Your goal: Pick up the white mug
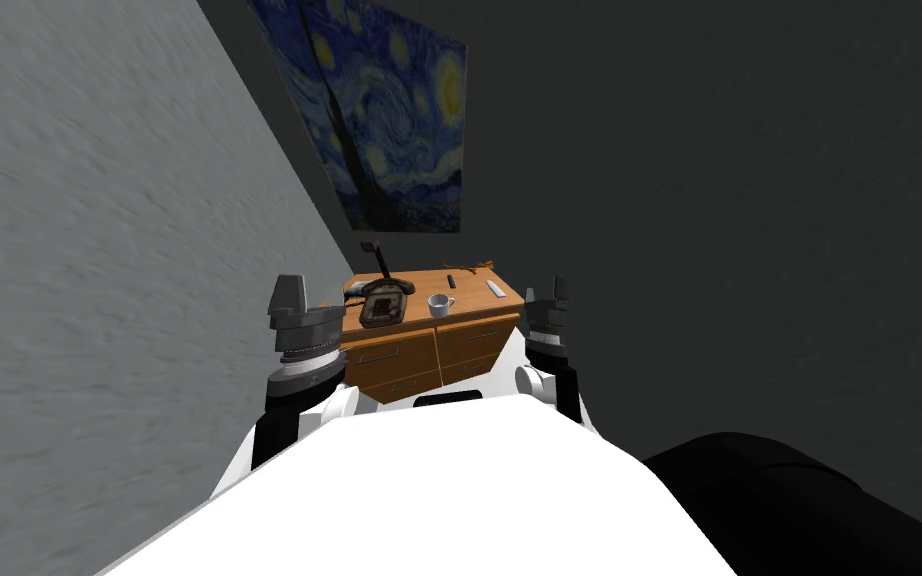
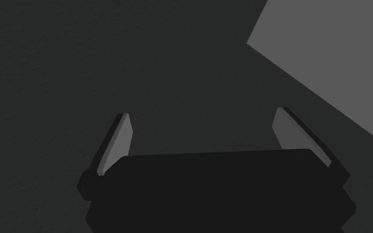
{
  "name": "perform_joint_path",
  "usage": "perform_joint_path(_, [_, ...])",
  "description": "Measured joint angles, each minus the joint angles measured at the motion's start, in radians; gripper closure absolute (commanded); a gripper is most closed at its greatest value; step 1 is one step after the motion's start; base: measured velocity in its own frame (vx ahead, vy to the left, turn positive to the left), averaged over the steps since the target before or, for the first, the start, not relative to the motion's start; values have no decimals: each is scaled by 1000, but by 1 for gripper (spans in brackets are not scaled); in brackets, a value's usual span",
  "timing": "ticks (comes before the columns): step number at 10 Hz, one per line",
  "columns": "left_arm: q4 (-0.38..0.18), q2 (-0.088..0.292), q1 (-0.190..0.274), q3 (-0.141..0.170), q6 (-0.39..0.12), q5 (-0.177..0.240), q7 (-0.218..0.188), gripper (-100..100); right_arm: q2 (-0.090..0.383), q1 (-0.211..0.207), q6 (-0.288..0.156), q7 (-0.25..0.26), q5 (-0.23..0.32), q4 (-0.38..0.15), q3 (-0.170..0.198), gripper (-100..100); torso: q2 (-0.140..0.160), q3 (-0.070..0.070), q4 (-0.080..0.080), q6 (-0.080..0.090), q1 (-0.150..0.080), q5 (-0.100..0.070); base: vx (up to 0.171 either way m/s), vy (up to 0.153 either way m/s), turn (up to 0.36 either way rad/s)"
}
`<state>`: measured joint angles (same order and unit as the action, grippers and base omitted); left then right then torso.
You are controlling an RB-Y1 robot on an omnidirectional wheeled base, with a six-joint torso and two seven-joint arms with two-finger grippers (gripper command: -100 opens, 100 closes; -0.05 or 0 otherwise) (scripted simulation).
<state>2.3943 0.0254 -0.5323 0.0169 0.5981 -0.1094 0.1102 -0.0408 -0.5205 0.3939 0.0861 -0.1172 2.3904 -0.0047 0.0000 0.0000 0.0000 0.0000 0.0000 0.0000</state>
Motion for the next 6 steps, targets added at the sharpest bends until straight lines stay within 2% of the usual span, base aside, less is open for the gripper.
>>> perform_joint_path(2, [1, 39, 6, 5, -16, 21, 2, -100, 0, 0, 0, 0, 0, 0, 0, 0, 1, 0, 0, 0, 0, 0, -14, -3, -90])
perform_joint_path(6, [-3, 145, 26, 23, -76, 98, 13, -100, 0, 0, 0, 0, 0, 0, 0, 0, 1, 1, 0, 0, 0, 0, -23, -1, -97])
